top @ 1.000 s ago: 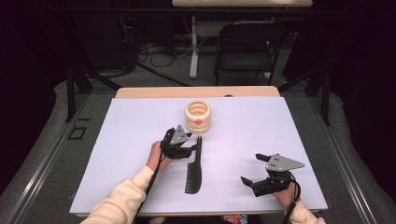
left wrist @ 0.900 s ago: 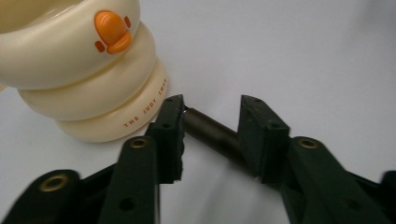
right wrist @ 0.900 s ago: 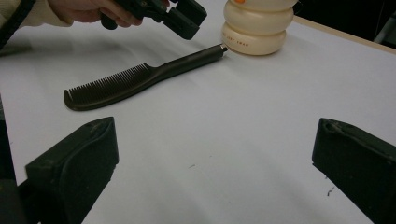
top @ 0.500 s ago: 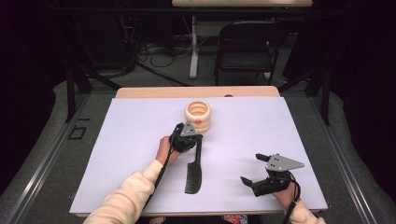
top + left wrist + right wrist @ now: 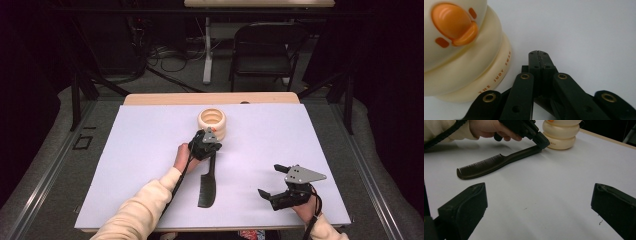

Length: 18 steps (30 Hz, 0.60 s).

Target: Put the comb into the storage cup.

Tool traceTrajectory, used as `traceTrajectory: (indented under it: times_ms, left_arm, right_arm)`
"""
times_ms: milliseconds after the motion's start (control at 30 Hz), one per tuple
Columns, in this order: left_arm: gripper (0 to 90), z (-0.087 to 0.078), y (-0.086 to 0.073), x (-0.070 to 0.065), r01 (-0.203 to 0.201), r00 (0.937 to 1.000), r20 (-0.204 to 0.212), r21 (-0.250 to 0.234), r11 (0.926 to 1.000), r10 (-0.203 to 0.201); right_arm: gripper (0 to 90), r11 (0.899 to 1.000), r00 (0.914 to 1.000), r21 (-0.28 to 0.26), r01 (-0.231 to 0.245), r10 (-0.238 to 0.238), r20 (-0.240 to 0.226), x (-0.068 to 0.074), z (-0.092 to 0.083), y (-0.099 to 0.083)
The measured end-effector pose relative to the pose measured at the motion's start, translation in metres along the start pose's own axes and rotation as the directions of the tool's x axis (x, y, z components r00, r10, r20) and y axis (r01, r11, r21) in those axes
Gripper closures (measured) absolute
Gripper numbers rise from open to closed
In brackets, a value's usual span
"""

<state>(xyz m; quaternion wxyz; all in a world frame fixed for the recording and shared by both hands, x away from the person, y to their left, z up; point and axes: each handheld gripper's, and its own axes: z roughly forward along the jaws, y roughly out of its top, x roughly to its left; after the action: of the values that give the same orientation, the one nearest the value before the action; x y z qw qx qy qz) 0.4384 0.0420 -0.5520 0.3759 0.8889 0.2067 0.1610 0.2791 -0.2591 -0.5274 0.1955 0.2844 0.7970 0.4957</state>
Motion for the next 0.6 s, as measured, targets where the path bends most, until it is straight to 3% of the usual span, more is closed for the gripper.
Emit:
traceTrajectory:
  times_ms: [600]
  left_arm:
    - [90.0, -0.009, -0.006, 0.012, 0.029, 0.9993, -0.024, 0.054, 0.9981, -0.028]
  right_arm:
    - [0.2, 1.000, 1.0000, -0.001, 0.001, -0.001, 0.000, 0.000, 0.000, 0.000]
